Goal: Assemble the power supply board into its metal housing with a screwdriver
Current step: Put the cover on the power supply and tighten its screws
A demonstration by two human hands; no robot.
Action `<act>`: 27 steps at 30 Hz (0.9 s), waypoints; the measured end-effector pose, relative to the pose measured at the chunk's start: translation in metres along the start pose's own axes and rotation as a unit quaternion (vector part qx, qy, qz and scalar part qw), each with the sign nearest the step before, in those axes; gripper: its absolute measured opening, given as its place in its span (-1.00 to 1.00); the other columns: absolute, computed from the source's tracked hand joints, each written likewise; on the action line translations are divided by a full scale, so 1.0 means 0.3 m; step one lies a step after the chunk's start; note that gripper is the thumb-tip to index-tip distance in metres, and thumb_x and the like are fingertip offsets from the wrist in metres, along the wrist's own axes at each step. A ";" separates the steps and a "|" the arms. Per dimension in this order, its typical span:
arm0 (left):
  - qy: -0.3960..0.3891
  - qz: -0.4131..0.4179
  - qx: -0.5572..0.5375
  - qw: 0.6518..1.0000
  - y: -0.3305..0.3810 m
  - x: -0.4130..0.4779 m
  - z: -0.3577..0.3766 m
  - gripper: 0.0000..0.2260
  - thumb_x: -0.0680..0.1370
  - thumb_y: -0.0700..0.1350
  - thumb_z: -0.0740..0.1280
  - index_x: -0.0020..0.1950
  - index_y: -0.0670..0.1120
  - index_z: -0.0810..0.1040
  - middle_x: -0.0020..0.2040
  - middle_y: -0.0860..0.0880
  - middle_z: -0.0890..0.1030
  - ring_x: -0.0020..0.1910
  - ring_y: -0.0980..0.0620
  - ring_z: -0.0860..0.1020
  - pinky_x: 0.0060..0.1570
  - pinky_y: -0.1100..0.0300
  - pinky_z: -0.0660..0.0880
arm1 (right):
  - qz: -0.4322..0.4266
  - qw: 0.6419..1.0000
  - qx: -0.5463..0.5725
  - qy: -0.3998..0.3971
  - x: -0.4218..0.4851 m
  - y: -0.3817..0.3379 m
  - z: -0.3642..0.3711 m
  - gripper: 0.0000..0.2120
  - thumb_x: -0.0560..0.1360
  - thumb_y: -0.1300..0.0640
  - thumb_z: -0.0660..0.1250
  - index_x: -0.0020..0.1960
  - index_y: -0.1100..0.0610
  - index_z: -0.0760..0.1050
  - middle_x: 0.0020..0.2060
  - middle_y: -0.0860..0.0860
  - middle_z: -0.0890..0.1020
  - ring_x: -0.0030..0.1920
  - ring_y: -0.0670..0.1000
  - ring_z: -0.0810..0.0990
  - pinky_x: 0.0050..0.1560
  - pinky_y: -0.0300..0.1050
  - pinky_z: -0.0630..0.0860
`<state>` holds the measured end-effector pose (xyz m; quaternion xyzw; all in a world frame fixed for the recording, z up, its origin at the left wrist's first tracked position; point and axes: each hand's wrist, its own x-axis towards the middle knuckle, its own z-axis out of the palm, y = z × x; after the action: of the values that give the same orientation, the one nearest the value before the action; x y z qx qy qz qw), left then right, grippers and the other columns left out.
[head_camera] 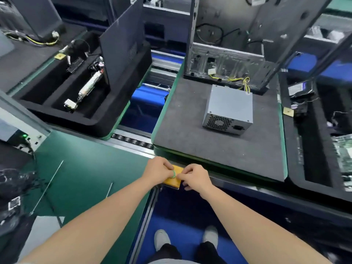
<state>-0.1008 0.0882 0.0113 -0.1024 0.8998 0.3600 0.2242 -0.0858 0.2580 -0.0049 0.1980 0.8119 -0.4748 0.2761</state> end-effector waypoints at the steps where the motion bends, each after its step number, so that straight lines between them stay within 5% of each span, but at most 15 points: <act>1: 0.002 -0.005 -0.001 1.000 -0.002 0.003 -0.003 -0.87 0.36 -0.06 0.58 -0.23 0.11 0.65 -0.28 0.22 0.59 -0.14 0.18 0.59 -0.31 0.48 0.33 | -0.003 1.000 0.003 0.002 0.001 0.004 0.008 -0.74 0.43 0.09 0.60 -0.01 0.16 0.59 -0.12 0.14 0.72 -0.15 0.11 0.75 -0.21 0.04 0.74; 7: -0.003 -0.016 -0.014 1.000 -0.012 0.008 -0.013 -0.94 0.37 -0.14 0.56 -0.19 -0.01 0.74 -0.21 0.12 0.70 -0.11 0.14 0.63 -0.13 0.30 0.53 | 0.015 0.998 -0.032 0.046 0.008 -0.010 0.064 -0.69 0.38 -0.05 0.56 -0.13 0.09 0.48 -0.27 0.04 0.68 -0.41 0.00 0.66 -0.18 0.07 0.73; 15: 0.005 -0.045 -0.034 0.998 -0.012 0.010 -0.003 -0.84 0.40 -0.16 0.55 -0.27 0.07 0.65 -0.18 0.10 0.68 -0.10 0.12 0.62 -0.16 0.28 0.50 | 0.041 0.997 -0.050 0.052 0.005 -0.058 0.074 -0.65 0.36 -0.07 0.57 -0.11 0.08 0.47 -0.09 0.07 0.66 -0.15 0.10 0.72 -0.24 -0.04 0.66; 21: 0.010 -0.043 -0.044 0.998 -0.016 0.007 0.009 -0.86 0.40 -0.15 0.56 -0.24 0.06 0.64 -0.13 0.05 0.68 -0.06 0.08 0.63 -0.08 0.23 0.56 | 0.038 0.998 -0.042 0.040 -0.012 -0.043 0.065 -0.65 0.43 -0.09 0.56 -0.01 0.10 0.52 -0.13 0.05 0.66 -0.23 0.08 0.74 -0.13 0.06 0.73; 27: 0.017 -0.042 -0.050 0.998 -0.020 0.004 0.020 -0.94 0.37 -0.10 0.55 -0.23 0.02 0.69 -0.19 0.11 0.68 -0.11 0.14 0.62 -0.22 0.30 0.49 | 0.006 0.999 -0.021 0.025 -0.032 -0.007 0.049 -0.71 0.49 -0.06 0.54 -0.07 0.08 0.49 -0.08 0.11 0.70 -0.21 0.06 0.68 -0.06 0.13 0.72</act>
<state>-0.0978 0.0879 0.0034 -0.1575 0.8794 0.3926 0.2187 -0.0757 0.2435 -0.0032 0.2093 0.8271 -0.4509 0.2624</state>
